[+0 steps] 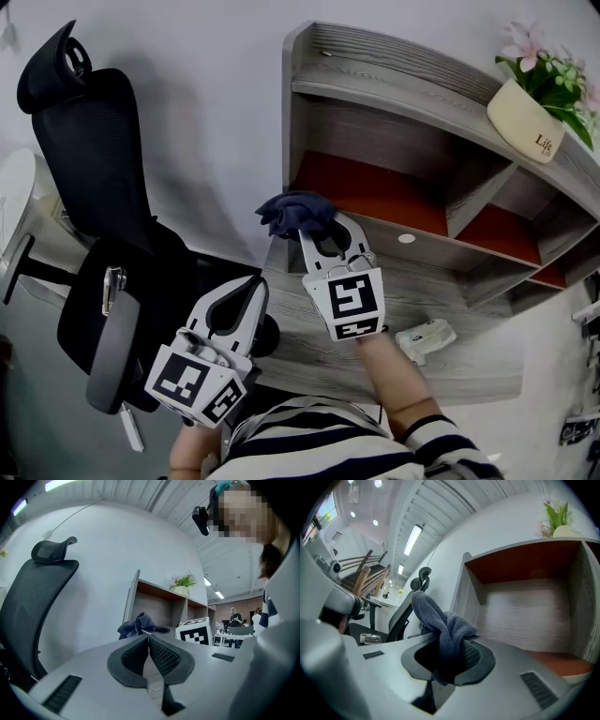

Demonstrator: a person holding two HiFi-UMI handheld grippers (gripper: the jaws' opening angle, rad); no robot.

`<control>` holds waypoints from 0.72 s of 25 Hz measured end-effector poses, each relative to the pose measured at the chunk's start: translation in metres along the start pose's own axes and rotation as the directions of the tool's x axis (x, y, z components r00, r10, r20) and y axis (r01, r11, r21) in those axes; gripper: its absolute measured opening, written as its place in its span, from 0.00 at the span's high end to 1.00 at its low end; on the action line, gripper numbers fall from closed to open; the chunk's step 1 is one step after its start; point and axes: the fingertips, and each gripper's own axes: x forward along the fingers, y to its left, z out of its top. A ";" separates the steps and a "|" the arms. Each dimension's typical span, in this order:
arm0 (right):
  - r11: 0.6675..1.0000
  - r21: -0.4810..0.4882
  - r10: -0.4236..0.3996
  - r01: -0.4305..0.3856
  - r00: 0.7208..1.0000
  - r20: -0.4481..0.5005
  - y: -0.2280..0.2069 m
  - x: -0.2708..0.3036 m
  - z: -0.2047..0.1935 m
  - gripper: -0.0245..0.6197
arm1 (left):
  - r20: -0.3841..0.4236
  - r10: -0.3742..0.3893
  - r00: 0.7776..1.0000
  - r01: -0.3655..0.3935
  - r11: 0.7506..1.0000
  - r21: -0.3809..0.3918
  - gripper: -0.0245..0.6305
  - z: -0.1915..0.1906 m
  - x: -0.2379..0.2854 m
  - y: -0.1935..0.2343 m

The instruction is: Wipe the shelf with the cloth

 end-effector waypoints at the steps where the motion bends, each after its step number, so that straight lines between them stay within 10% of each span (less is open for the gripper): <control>1: 1.000 0.001 -0.012 0.012 1.000 -0.005 -0.005 -0.003 -0.001 0.85 | -0.001 -0.008 1.000 0.008 1.000 -0.001 0.93 0.000 0.002 -0.002; 18: 0.965 -0.019 -0.263 0.262 0.963 -0.065 -0.099 -0.079 -0.024 0.85 | -0.029 -0.213 0.977 0.213 0.977 -0.011 0.93 -0.008 0.051 -0.050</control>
